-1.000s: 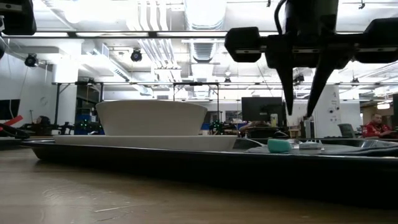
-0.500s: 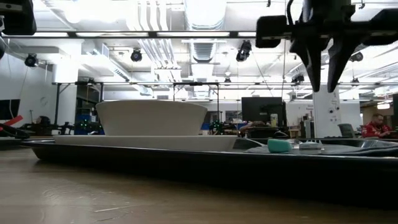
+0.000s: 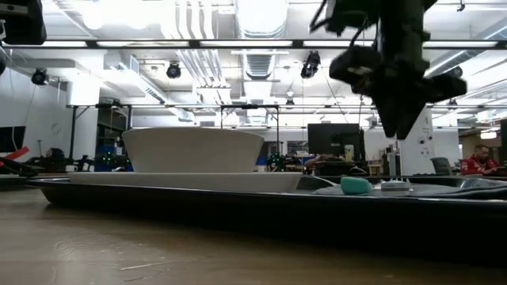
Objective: Set up tray
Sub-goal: Put the blue knife on the gray napkin to the right of the blue fork
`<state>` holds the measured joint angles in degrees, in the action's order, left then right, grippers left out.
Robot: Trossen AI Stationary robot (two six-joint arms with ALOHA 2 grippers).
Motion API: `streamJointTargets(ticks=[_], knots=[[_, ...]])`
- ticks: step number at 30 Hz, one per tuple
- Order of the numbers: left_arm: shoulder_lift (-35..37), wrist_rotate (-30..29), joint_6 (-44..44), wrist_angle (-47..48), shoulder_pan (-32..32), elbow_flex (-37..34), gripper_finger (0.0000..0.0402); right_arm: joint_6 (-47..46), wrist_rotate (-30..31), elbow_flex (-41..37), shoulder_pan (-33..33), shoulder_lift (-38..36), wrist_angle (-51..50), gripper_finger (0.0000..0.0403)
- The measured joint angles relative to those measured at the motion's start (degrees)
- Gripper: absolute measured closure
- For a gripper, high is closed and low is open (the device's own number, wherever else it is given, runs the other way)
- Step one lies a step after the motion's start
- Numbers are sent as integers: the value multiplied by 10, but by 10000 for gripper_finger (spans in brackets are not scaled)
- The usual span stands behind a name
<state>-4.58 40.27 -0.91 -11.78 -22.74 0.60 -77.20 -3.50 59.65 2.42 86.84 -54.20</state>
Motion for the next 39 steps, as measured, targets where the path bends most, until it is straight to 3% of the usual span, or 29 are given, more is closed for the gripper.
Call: streamJointTargets(ticks=[4,11,21,39], knots=[[0,0,0,0,0,0,290,81,2,-28,-51,-6,0,333],[0,0,0,0,0,0,290,304,20,-48,-119,-5,9,342],[0,0,0,0,0,0,290,389,98,-74,-164,-5,27,340],[0,0,0,0,0,0,290,452,88,-141,-209,-4,104,339]])
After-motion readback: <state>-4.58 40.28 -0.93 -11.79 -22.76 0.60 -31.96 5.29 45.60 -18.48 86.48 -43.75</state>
